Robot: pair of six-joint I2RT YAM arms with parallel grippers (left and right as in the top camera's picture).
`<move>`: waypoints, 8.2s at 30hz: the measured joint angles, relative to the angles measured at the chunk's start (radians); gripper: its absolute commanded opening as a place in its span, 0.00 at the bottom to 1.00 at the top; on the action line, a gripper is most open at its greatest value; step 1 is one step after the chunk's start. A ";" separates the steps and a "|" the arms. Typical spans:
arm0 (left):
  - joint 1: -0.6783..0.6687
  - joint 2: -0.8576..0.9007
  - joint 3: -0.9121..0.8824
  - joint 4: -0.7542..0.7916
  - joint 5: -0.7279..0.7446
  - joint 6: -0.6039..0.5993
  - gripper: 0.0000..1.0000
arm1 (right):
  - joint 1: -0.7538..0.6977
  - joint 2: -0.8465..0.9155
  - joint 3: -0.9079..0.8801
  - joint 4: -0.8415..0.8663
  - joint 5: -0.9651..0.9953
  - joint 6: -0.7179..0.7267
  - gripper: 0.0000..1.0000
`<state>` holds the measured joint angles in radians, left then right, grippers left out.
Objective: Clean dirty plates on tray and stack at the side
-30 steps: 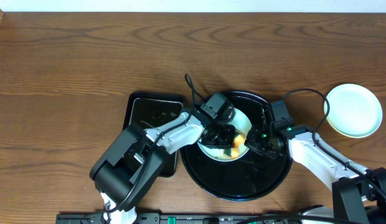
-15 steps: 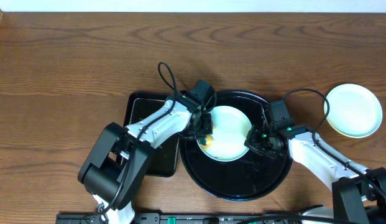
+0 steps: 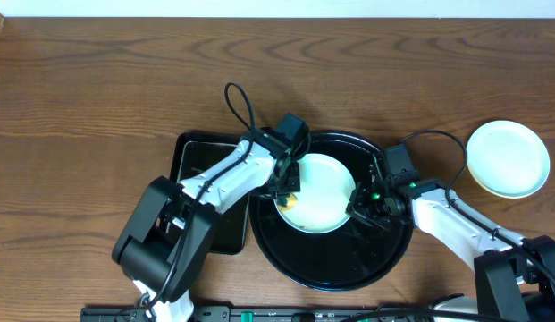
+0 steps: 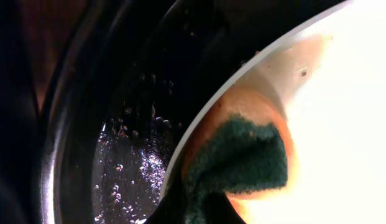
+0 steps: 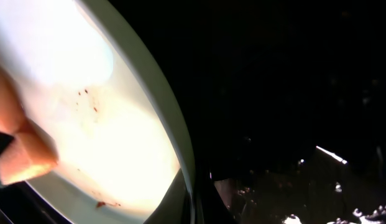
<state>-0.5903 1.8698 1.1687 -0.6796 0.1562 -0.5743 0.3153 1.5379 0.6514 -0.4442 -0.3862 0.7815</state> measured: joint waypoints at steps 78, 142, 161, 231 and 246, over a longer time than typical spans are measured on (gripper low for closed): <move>0.075 0.023 0.056 -0.026 0.046 0.106 0.07 | -0.001 -0.001 0.016 -0.046 -0.036 -0.005 0.02; 0.125 -0.136 0.051 -0.027 0.317 0.157 0.07 | 0.138 0.021 0.516 -0.593 0.909 -0.279 0.02; 0.341 -0.136 0.039 -0.114 0.046 0.174 0.07 | 0.265 0.021 0.820 -0.781 1.009 -0.302 0.02; 0.560 -0.136 -0.061 -0.064 0.022 0.284 0.07 | -0.299 -0.455 0.169 -0.517 0.149 0.182 0.80; 0.560 -0.136 -0.062 -0.064 0.048 0.292 0.07 | -0.299 -0.313 -0.134 -0.056 0.057 0.245 0.82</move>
<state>-0.0299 1.7336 1.1069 -0.7441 0.2039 -0.2821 0.0158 1.2251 0.5179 -0.5007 -0.3290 1.0267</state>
